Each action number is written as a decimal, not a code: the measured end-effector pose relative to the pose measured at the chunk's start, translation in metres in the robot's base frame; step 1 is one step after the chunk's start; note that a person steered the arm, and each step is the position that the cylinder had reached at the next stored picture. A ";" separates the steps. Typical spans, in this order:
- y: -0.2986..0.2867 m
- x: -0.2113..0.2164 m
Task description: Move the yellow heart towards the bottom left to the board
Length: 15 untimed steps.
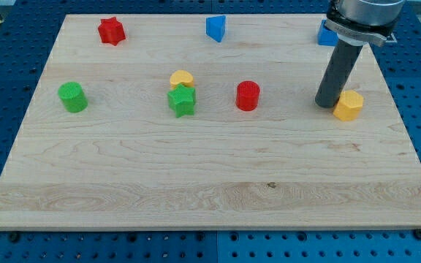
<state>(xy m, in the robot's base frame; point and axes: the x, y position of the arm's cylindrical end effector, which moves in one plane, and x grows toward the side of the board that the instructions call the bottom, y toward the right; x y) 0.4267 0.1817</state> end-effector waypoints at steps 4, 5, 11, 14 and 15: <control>-0.057 0.001; -0.079 -0.009; -0.226 -0.055; -0.279 -0.037; -0.279 -0.037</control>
<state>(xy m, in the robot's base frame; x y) 0.3900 -0.0976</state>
